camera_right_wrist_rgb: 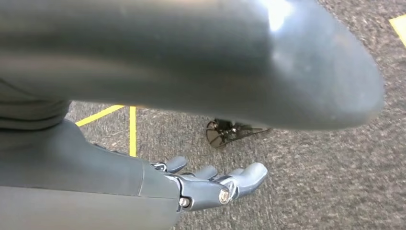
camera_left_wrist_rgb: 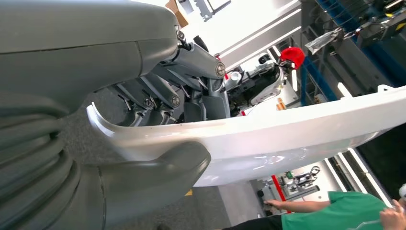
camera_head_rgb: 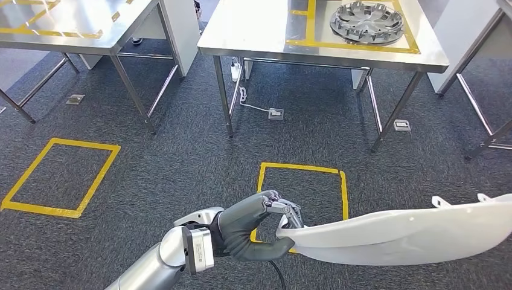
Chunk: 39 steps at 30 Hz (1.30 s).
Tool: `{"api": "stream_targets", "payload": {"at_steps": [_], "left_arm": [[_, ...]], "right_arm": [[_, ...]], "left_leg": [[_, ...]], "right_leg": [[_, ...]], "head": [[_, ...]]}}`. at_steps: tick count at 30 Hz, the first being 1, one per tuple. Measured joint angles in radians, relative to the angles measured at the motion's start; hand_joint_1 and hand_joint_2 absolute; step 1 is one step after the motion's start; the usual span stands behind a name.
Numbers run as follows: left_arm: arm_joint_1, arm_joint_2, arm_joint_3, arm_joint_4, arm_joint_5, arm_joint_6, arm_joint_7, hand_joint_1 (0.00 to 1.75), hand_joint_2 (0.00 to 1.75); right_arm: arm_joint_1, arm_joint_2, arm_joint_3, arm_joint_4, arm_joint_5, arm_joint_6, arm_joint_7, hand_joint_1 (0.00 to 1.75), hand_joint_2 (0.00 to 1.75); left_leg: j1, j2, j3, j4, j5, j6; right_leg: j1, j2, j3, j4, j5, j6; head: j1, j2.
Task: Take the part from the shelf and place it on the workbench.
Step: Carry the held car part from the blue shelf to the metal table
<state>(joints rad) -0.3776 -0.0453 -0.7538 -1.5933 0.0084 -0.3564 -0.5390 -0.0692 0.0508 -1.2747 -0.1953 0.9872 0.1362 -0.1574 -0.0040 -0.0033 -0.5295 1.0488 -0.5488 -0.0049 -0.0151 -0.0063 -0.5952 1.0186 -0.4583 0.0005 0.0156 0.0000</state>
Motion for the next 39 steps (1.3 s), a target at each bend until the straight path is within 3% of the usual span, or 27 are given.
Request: {"api": "stream_targets", "payload": {"at_steps": [2,4,5,6,8,10,15,16,18,19,20,21,22,23,25,26,29,31,34,35,36,37,39], "left_arm": [[-0.002,0.001,-0.001,-0.001,0.0,0.0,0.0,1.75,1.75],[-0.002,0.004,-0.002,0.002,0.0,0.0,0.0,1.75,1.75],[-0.002,0.005,-0.002,0.004,0.0,0.0,0.0,1.75,1.75],[-0.002,0.006,-0.002,0.005,0.0,0.0,0.0,1.75,1.75],[-0.003,0.008,-0.003,0.006,-0.001,0.0,-0.002,1.75,1.75],[-0.004,0.009,-0.005,0.007,-0.002,0.0,-0.006,1.75,1.75],[-0.008,0.008,-0.01,0.007,-0.002,0.0,-0.009,1.75,1.75],[-0.01,0.007,-0.011,0.007,-0.002,0.0,-0.009,1.75,1.75],[-0.012,0.006,-0.014,0.009,-0.002,0.001,-0.009,1.75,1.75],[-0.012,0.006,-0.015,0.011,-0.002,0.001,-0.009,1.75,1.75],[-0.012,0.007,-0.016,0.014,-0.002,0.002,-0.009,1.75,1.75],[-0.012,0.007,-0.017,0.016,-0.002,0.003,-0.009,1.75,1.75],[-0.012,0.007,-0.017,0.017,-0.002,0.004,-0.009,1.75,1.75],[-0.012,0.007,-0.017,0.018,-0.002,0.005,-0.009,1.75,1.75],[-0.012,0.008,-0.017,0.02,-0.002,0.007,-0.009,1.75,1.75],[-0.012,0.008,-0.017,0.021,-0.002,0.008,-0.01,1.75,1.75],[-0.013,0.009,-0.018,0.021,-0.002,0.009,-0.011,1.75,1.75],[-0.015,0.009,-0.018,0.019,-0.002,0.011,-0.013,1.75,1.75],[-0.014,0.012,-0.019,0.021,-0.002,0.013,-0.015,1.75,1.75],[-0.013,0.013,-0.019,0.022,-0.002,0.014,-0.014,1.75,1.75],[-0.013,0.014,-0.019,0.022,-0.002,0.014,-0.014,1.75,1.75],[-0.012,0.015,-0.019,0.022,-0.002,0.015,-0.014,1.75,1.75],[-0.013,0.016,-0.019,0.022,-0.003,0.016,-0.014,1.75,1.75]], "right_arm": [[-0.001,0.001,-0.004,0.0,-0.001,0.0,-0.001,0.0,0.0],[0.0,0.002,-0.007,0.0,-0.002,0.0,-0.002,0.0,0.0],[0.0,0.002,-0.008,0.0,-0.003,0.0,-0.003,0.0,0.0],[0.0,0.003,-0.009,0.0,-0.005,0.0,-0.004,0.0,0.0],[0.0,0.005,-0.013,0.0,-0.012,0.0,-0.005,0.0,0.0],[-0.002,0.009,-0.019,0.0,-0.017,0.0,-0.006,0.0,0.0],[-0.005,0.011,-0.026,0.0,-0.019,0.001,-0.006,0.0,0.0],[-0.006,0.011,-0.026,0.0,-0.018,0.002,-0.006,0.0,0.0],[-0.005,0.012,-0.026,0.0,-0.016,0.004,-0.005,0.0,0.0],[-0.004,0.012,-0.026,0.0,-0.015,0.004,-0.004,0.0,0.0],[-0.002,0.012,-0.026,0.0,-0.015,0.003,-0.004,0.0,0.0],[-0.001,0.012,-0.026,0.0,-0.014,0.002,-0.004,0.0,0.0],[0.0,0.012,-0.026,0.0,-0.014,0.001,-0.004,0.0,0.0],[0.0,0.011,-0.026,0.0,-0.013,0.001,-0.004,0.0,0.0],[-0.001,0.012,-0.026,0.0,-0.013,0.001,-0.003,0.0,0.0],[-0.002,0.012,-0.026,0.0,-0.013,0.001,-0.002,0.0,0.0],[-0.002,0.012,-0.026,0.0,-0.013,0.001,-0.001,0.0,0.0],[-0.002,0.013,-0.026,0.0,-0.013,0.001,-0.001,0.0,0.0],[-0.002,0.012,-0.026,0.0,-0.013,0.001,-0.001,0.0,0.0],[-0.002,0.012,-0.026,0.0,-0.013,0.001,-0.001,0.0,0.0],[-0.002,0.012,-0.026,0.0,-0.014,0.001,-0.001,0.0,0.0],[-0.002,0.012,-0.027,0.0,-0.016,0.001,-0.001,0.0,0.0],[-0.002,0.012,-0.029,0.0,-0.019,0.001,0.0,0.0,0.0]], "left_leg": [[0.001,0.0,-0.06,0.117,-0.049,-0.006],[0.003,0.0,-0.147,0.25,-0.084,-0.009],[0.003,0.0,-0.171,0.271,-0.072,-0.009],[0.003,0.0,-0.177,0.253,-0.039,-0.007],[0.002,-0.001,-0.137,0.12,0.06,0.001],[-0.001,-0.002,-0.096,0.01,0.111,0.009],[-0.002,-0.003,-0.074,-0.023,0.101,0.035],[0.001,-0.002,-0.068,-0.027,0.099,0.04],[0.002,0.001,-0.058,-0.029,0.09,0.047],[0.001,0.001,-0.054,-0.029,0.084,0.048],[0.002,0.001,-0.048,-0.029,0.079,0.048],[0.002,0.001,-0.04,-0.028,0.072,0.046],[0.003,0.001,-0.031,-0.028,0.065,0.044],[0.004,0.001,-0.021,-0.028,0.057,0.04],[0.0,0.001,-0.008,-0.026,0.041,0.03],[-0.002,0.001,-0.005,-0.026,0.036,0.024],[-0.002,0.004,0.003,-0.027,0.023,0.007],[0.0,0.004,-0.013,0.024,-0.004,-0.004],[0.004,0.004,-0.126,0.223,-0.078,-0.014],[0.004,0.004,-0.158,0.264,-0.08,-0.014],[0.004,0.004,-0.172,0.266,-0.059,-0.013],[0.004,0.004,-0.166,0.228,-0.02,-0.011],[0.003,0.001,-0.116,0.088,0.069,-0.001]], "right_leg": [[-0.001,0.0,0.015,-0.001,-0.011,-0.011],[-0.001,0.001,0.028,-0.001,-0.023,-0.013],[0.0,0.003,0.036,-0.001,-0.03,-0.013],[0.0,0.006,0.046,-0.001,-0.037,-0.012],[0.0,0.01,0.068,-0.001,-0.053,-0.007],[0.002,0.014,0.079,0.0,-0.068,0.001],[0.0,0.013,0.079,0.019,-0.093,0.033],[-0.001,0.012,0.06,0.059,-0.111,0.038],[-0.002,0.011,-0.02,0.192,-0.16,0.046],[-0.003,0.011,-0.063,0.253,-0.172,0.048],[-0.003,0.011,-0.094,0.285,-0.167,0.05],[-0.003,0.011,-0.106,0.278,-0.139,0.05],[-0.004,0.01,-0.096,0.23,-0.094,0.05],[-0.004,0.008,-0.072,0.159,-0.043,0.049],[-0.001,0.0,-0.027,0.041,0.012,0.042],[0.001,-0.003,-0.017,0.015,0.015,0.035],[0.003,0.0,-0.008,0.007,0.002,0.011],[-0.001,0.002,0.005,0.003,-0.003,-0.003],[-0.001,0.004,0.021,0.002,-0.018,-0.014],[-0.001,0.006,0.027,0.002,-0.023,-0.014],[0.0,0.008,0.034,0.002,-0.029,-0.013],[0.0,0.011,0.043,0.002,-0.035,-0.011],[0.001,0.015,0.061,0.003,-0.049,-0.005]], "head": [[-0.004,0.0],[-0.006,0.0],[-0.007,0.0],[-0.007,0.0],[-0.008,0.0],[-0.009,0.0],[-0.007,0.0],[-0.005,0.0],[-0.002,0.0],[-0.002,0.0],[-0.001,0.0],[-0.001,0.0],[0.0,0.0],[0.001,0.0],[0.003,0.0],[0.002,0.0],[0.001,0.0],[-0.003,0.0],[-0.008,0.0],[-0.008,0.0],[-0.008,0.0],[-0.009,0.0],[-0.01,0.0]]}}
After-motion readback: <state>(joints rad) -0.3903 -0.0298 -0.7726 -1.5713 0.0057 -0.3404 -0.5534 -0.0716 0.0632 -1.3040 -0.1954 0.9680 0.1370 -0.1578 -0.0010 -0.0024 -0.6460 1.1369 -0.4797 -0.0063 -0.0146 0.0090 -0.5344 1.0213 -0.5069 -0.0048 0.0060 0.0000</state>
